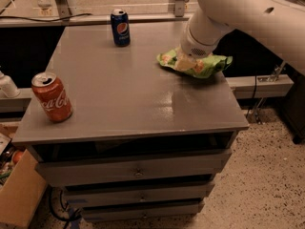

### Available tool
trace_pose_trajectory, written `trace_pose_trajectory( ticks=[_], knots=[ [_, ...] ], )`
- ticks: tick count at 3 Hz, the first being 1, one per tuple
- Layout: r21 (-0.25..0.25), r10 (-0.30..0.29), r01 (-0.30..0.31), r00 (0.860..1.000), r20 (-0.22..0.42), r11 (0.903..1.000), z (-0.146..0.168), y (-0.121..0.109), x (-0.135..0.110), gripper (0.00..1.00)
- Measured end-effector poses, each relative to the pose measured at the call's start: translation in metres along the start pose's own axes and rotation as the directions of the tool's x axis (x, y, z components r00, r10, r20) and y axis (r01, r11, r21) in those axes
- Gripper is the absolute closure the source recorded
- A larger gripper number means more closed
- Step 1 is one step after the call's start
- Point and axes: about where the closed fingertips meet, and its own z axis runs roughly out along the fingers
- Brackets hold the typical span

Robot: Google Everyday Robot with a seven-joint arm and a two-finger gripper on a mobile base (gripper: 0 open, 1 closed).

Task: Move green rice chip bag near coke can

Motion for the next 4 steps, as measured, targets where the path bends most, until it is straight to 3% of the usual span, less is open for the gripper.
trace_pose_trajectory(
  ticks=[1,3,4],
  knots=[
    [-0.018,-0.003,0.003,1.000,0.001,0.9998,-0.010,0.003,0.002,0.65],
    [-0.054,0.041,-0.041,0.999,-0.002,0.9977,-0.020,-0.004,0.019,0.20],
    [-0.057,0.052,-0.054,0.998,-0.037,0.9969,-0.010,-0.007,0.040,0.00]
  ],
)
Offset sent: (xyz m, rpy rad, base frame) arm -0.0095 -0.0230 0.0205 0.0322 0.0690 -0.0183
